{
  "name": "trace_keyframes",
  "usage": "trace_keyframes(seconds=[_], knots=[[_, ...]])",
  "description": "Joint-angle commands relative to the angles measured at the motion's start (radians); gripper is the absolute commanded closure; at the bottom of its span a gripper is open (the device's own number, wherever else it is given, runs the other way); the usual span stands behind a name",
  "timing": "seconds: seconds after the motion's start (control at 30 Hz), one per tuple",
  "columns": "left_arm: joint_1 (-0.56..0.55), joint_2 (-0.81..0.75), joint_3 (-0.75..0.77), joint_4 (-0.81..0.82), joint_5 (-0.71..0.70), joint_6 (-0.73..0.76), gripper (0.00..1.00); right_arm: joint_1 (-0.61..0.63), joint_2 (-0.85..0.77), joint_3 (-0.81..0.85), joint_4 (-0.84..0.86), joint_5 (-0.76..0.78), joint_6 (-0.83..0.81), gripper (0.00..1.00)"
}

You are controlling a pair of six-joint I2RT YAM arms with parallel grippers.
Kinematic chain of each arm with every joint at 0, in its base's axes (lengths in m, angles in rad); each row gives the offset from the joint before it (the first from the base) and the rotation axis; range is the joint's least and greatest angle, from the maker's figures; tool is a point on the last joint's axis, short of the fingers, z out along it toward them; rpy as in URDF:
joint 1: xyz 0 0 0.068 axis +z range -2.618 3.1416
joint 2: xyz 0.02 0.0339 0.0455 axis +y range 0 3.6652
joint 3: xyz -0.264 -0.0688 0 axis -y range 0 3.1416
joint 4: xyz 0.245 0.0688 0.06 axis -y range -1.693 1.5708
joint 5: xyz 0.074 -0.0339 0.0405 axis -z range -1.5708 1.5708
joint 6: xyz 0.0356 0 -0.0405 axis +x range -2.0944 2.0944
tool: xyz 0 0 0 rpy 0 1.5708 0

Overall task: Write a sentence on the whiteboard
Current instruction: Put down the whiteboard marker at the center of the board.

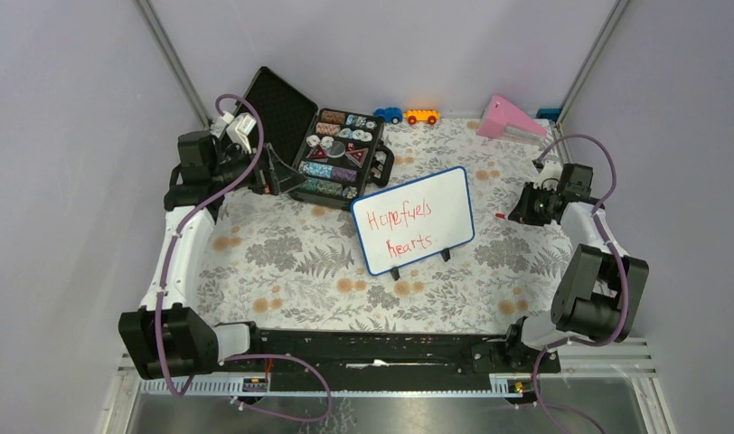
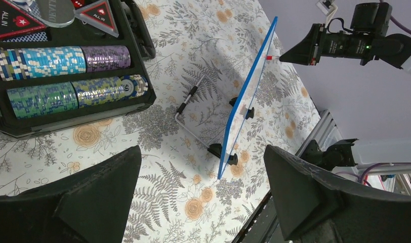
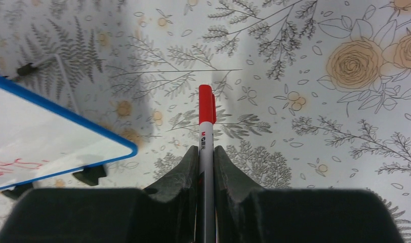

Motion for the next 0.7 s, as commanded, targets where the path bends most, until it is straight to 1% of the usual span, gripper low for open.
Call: trace_keyframes(seconds=[0.0,0.13,0.17,0.2,0.33,0.37,0.53,0.67], knots=[[0.003,-0.032,0.002,0.037,-0.020,0.013,0.01,0.004,0.037,-0.025,0.093,0.068,-0.052,0.99],[0.003,-0.029,0.003,0.037,-0.030,0.014,0.01,0.004,0.067,-0.044,0.098,0.058,-0.077,0.97],[0.003,-0.027,0.004,0.037,-0.032,0.013,0.01,0.004,0.076,-0.046,0.098,0.057,-0.084,0.95],[0.003,-0.025,0.006,0.037,-0.032,0.013,0.01,0.004,0.086,-0.047,0.091,0.061,-0.091,0.93],[0.003,-0.011,0.012,0.037,-0.035,0.007,0.01,0.004,0.099,-0.056,0.057,0.055,-0.117,0.78],[0.003,-0.007,0.014,0.037,-0.035,0.006,0.01,0.004,0.095,-0.063,0.057,0.054,-0.122,0.76],[0.005,0.009,0.025,0.035,-0.027,0.004,0.01,0.004,0.103,-0.089,0.023,0.051,-0.157,0.75],[0.009,0.016,0.042,0.024,-0.030,0.017,0.01,0.004,0.123,-0.075,-0.015,0.054,-0.178,0.75]])
